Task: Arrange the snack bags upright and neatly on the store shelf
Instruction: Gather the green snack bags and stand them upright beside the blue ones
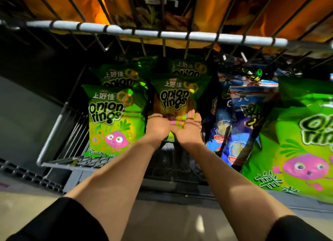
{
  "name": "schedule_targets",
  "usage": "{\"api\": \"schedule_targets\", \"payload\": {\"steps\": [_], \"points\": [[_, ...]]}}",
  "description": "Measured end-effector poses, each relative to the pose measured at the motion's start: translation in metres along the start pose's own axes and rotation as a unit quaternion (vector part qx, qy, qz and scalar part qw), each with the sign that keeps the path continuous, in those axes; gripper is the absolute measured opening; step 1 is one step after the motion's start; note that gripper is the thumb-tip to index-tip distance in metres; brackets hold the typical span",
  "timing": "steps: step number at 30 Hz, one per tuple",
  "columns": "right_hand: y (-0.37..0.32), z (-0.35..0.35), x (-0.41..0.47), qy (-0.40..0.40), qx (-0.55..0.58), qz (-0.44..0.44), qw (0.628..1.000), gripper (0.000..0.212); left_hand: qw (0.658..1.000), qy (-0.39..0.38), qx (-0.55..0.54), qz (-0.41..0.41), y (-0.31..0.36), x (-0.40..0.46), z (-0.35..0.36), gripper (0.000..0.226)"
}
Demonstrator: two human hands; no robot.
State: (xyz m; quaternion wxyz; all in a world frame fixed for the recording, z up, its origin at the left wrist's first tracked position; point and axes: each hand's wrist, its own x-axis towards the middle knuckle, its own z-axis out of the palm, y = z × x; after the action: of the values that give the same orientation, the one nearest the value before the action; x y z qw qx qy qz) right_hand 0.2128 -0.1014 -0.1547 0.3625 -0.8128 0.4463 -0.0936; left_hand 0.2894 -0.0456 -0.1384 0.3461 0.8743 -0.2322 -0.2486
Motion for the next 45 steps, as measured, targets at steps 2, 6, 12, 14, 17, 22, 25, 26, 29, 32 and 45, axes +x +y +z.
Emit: {"api": "schedule_targets", "payload": {"steps": [2,6,12,14,17,22,25,26,29,32,45], "points": [[0.001,0.000,-0.003,0.015,0.024,-0.002,1.000,0.094,0.999,0.046,-0.024,-0.006,-0.002,-0.005,-0.001,0.033],[-0.003,-0.006,-0.038,0.095,0.133,-0.041,0.986,0.090,0.994,0.100,-0.047,0.028,0.002,-0.039,-0.012,0.060],[-0.002,-0.038,-0.133,0.233,0.135,-0.165,0.949,0.040,0.964,0.136,-0.210,0.091,0.035,-0.114,-0.013,0.051],[0.010,-0.060,-0.156,0.310,0.130,-0.173,0.926,0.035,0.948,0.109,-0.275,0.114,0.052,-0.141,-0.002,0.044],[0.037,-0.106,-0.183,0.451,0.106,-0.152,0.873,0.034,0.940,0.057,-0.295,0.161,0.072,-0.184,0.025,0.039],[0.080,-0.172,-0.194,0.474,0.141,0.026,0.869,0.083,0.938,-0.057,-0.285,0.187,0.090,-0.227,0.056,0.064],[0.104,-0.190,-0.191,0.349,0.170,0.019,0.921,0.103,0.940,-0.096,-0.262,0.197,0.098,-0.237,0.068,0.075],[0.111,-0.192,-0.190,0.313,0.177,0.002,0.933,0.104,0.938,-0.111,-0.263,0.196,0.099,-0.238,0.072,0.072],[0.116,-0.188,-0.187,0.226,0.205,-0.018,0.952,0.111,0.941,-0.111,-0.245,0.206,0.098,-0.237,0.082,0.081],[0.119,-0.174,-0.180,0.217,0.216,-0.012,0.952,0.117,0.948,-0.110,-0.238,0.178,0.094,-0.232,0.088,0.088],[0.056,-0.110,-0.202,0.272,0.226,-0.030,0.935,0.090,0.951,0.110,-0.149,0.247,0.057,-0.232,0.014,0.054]]}}
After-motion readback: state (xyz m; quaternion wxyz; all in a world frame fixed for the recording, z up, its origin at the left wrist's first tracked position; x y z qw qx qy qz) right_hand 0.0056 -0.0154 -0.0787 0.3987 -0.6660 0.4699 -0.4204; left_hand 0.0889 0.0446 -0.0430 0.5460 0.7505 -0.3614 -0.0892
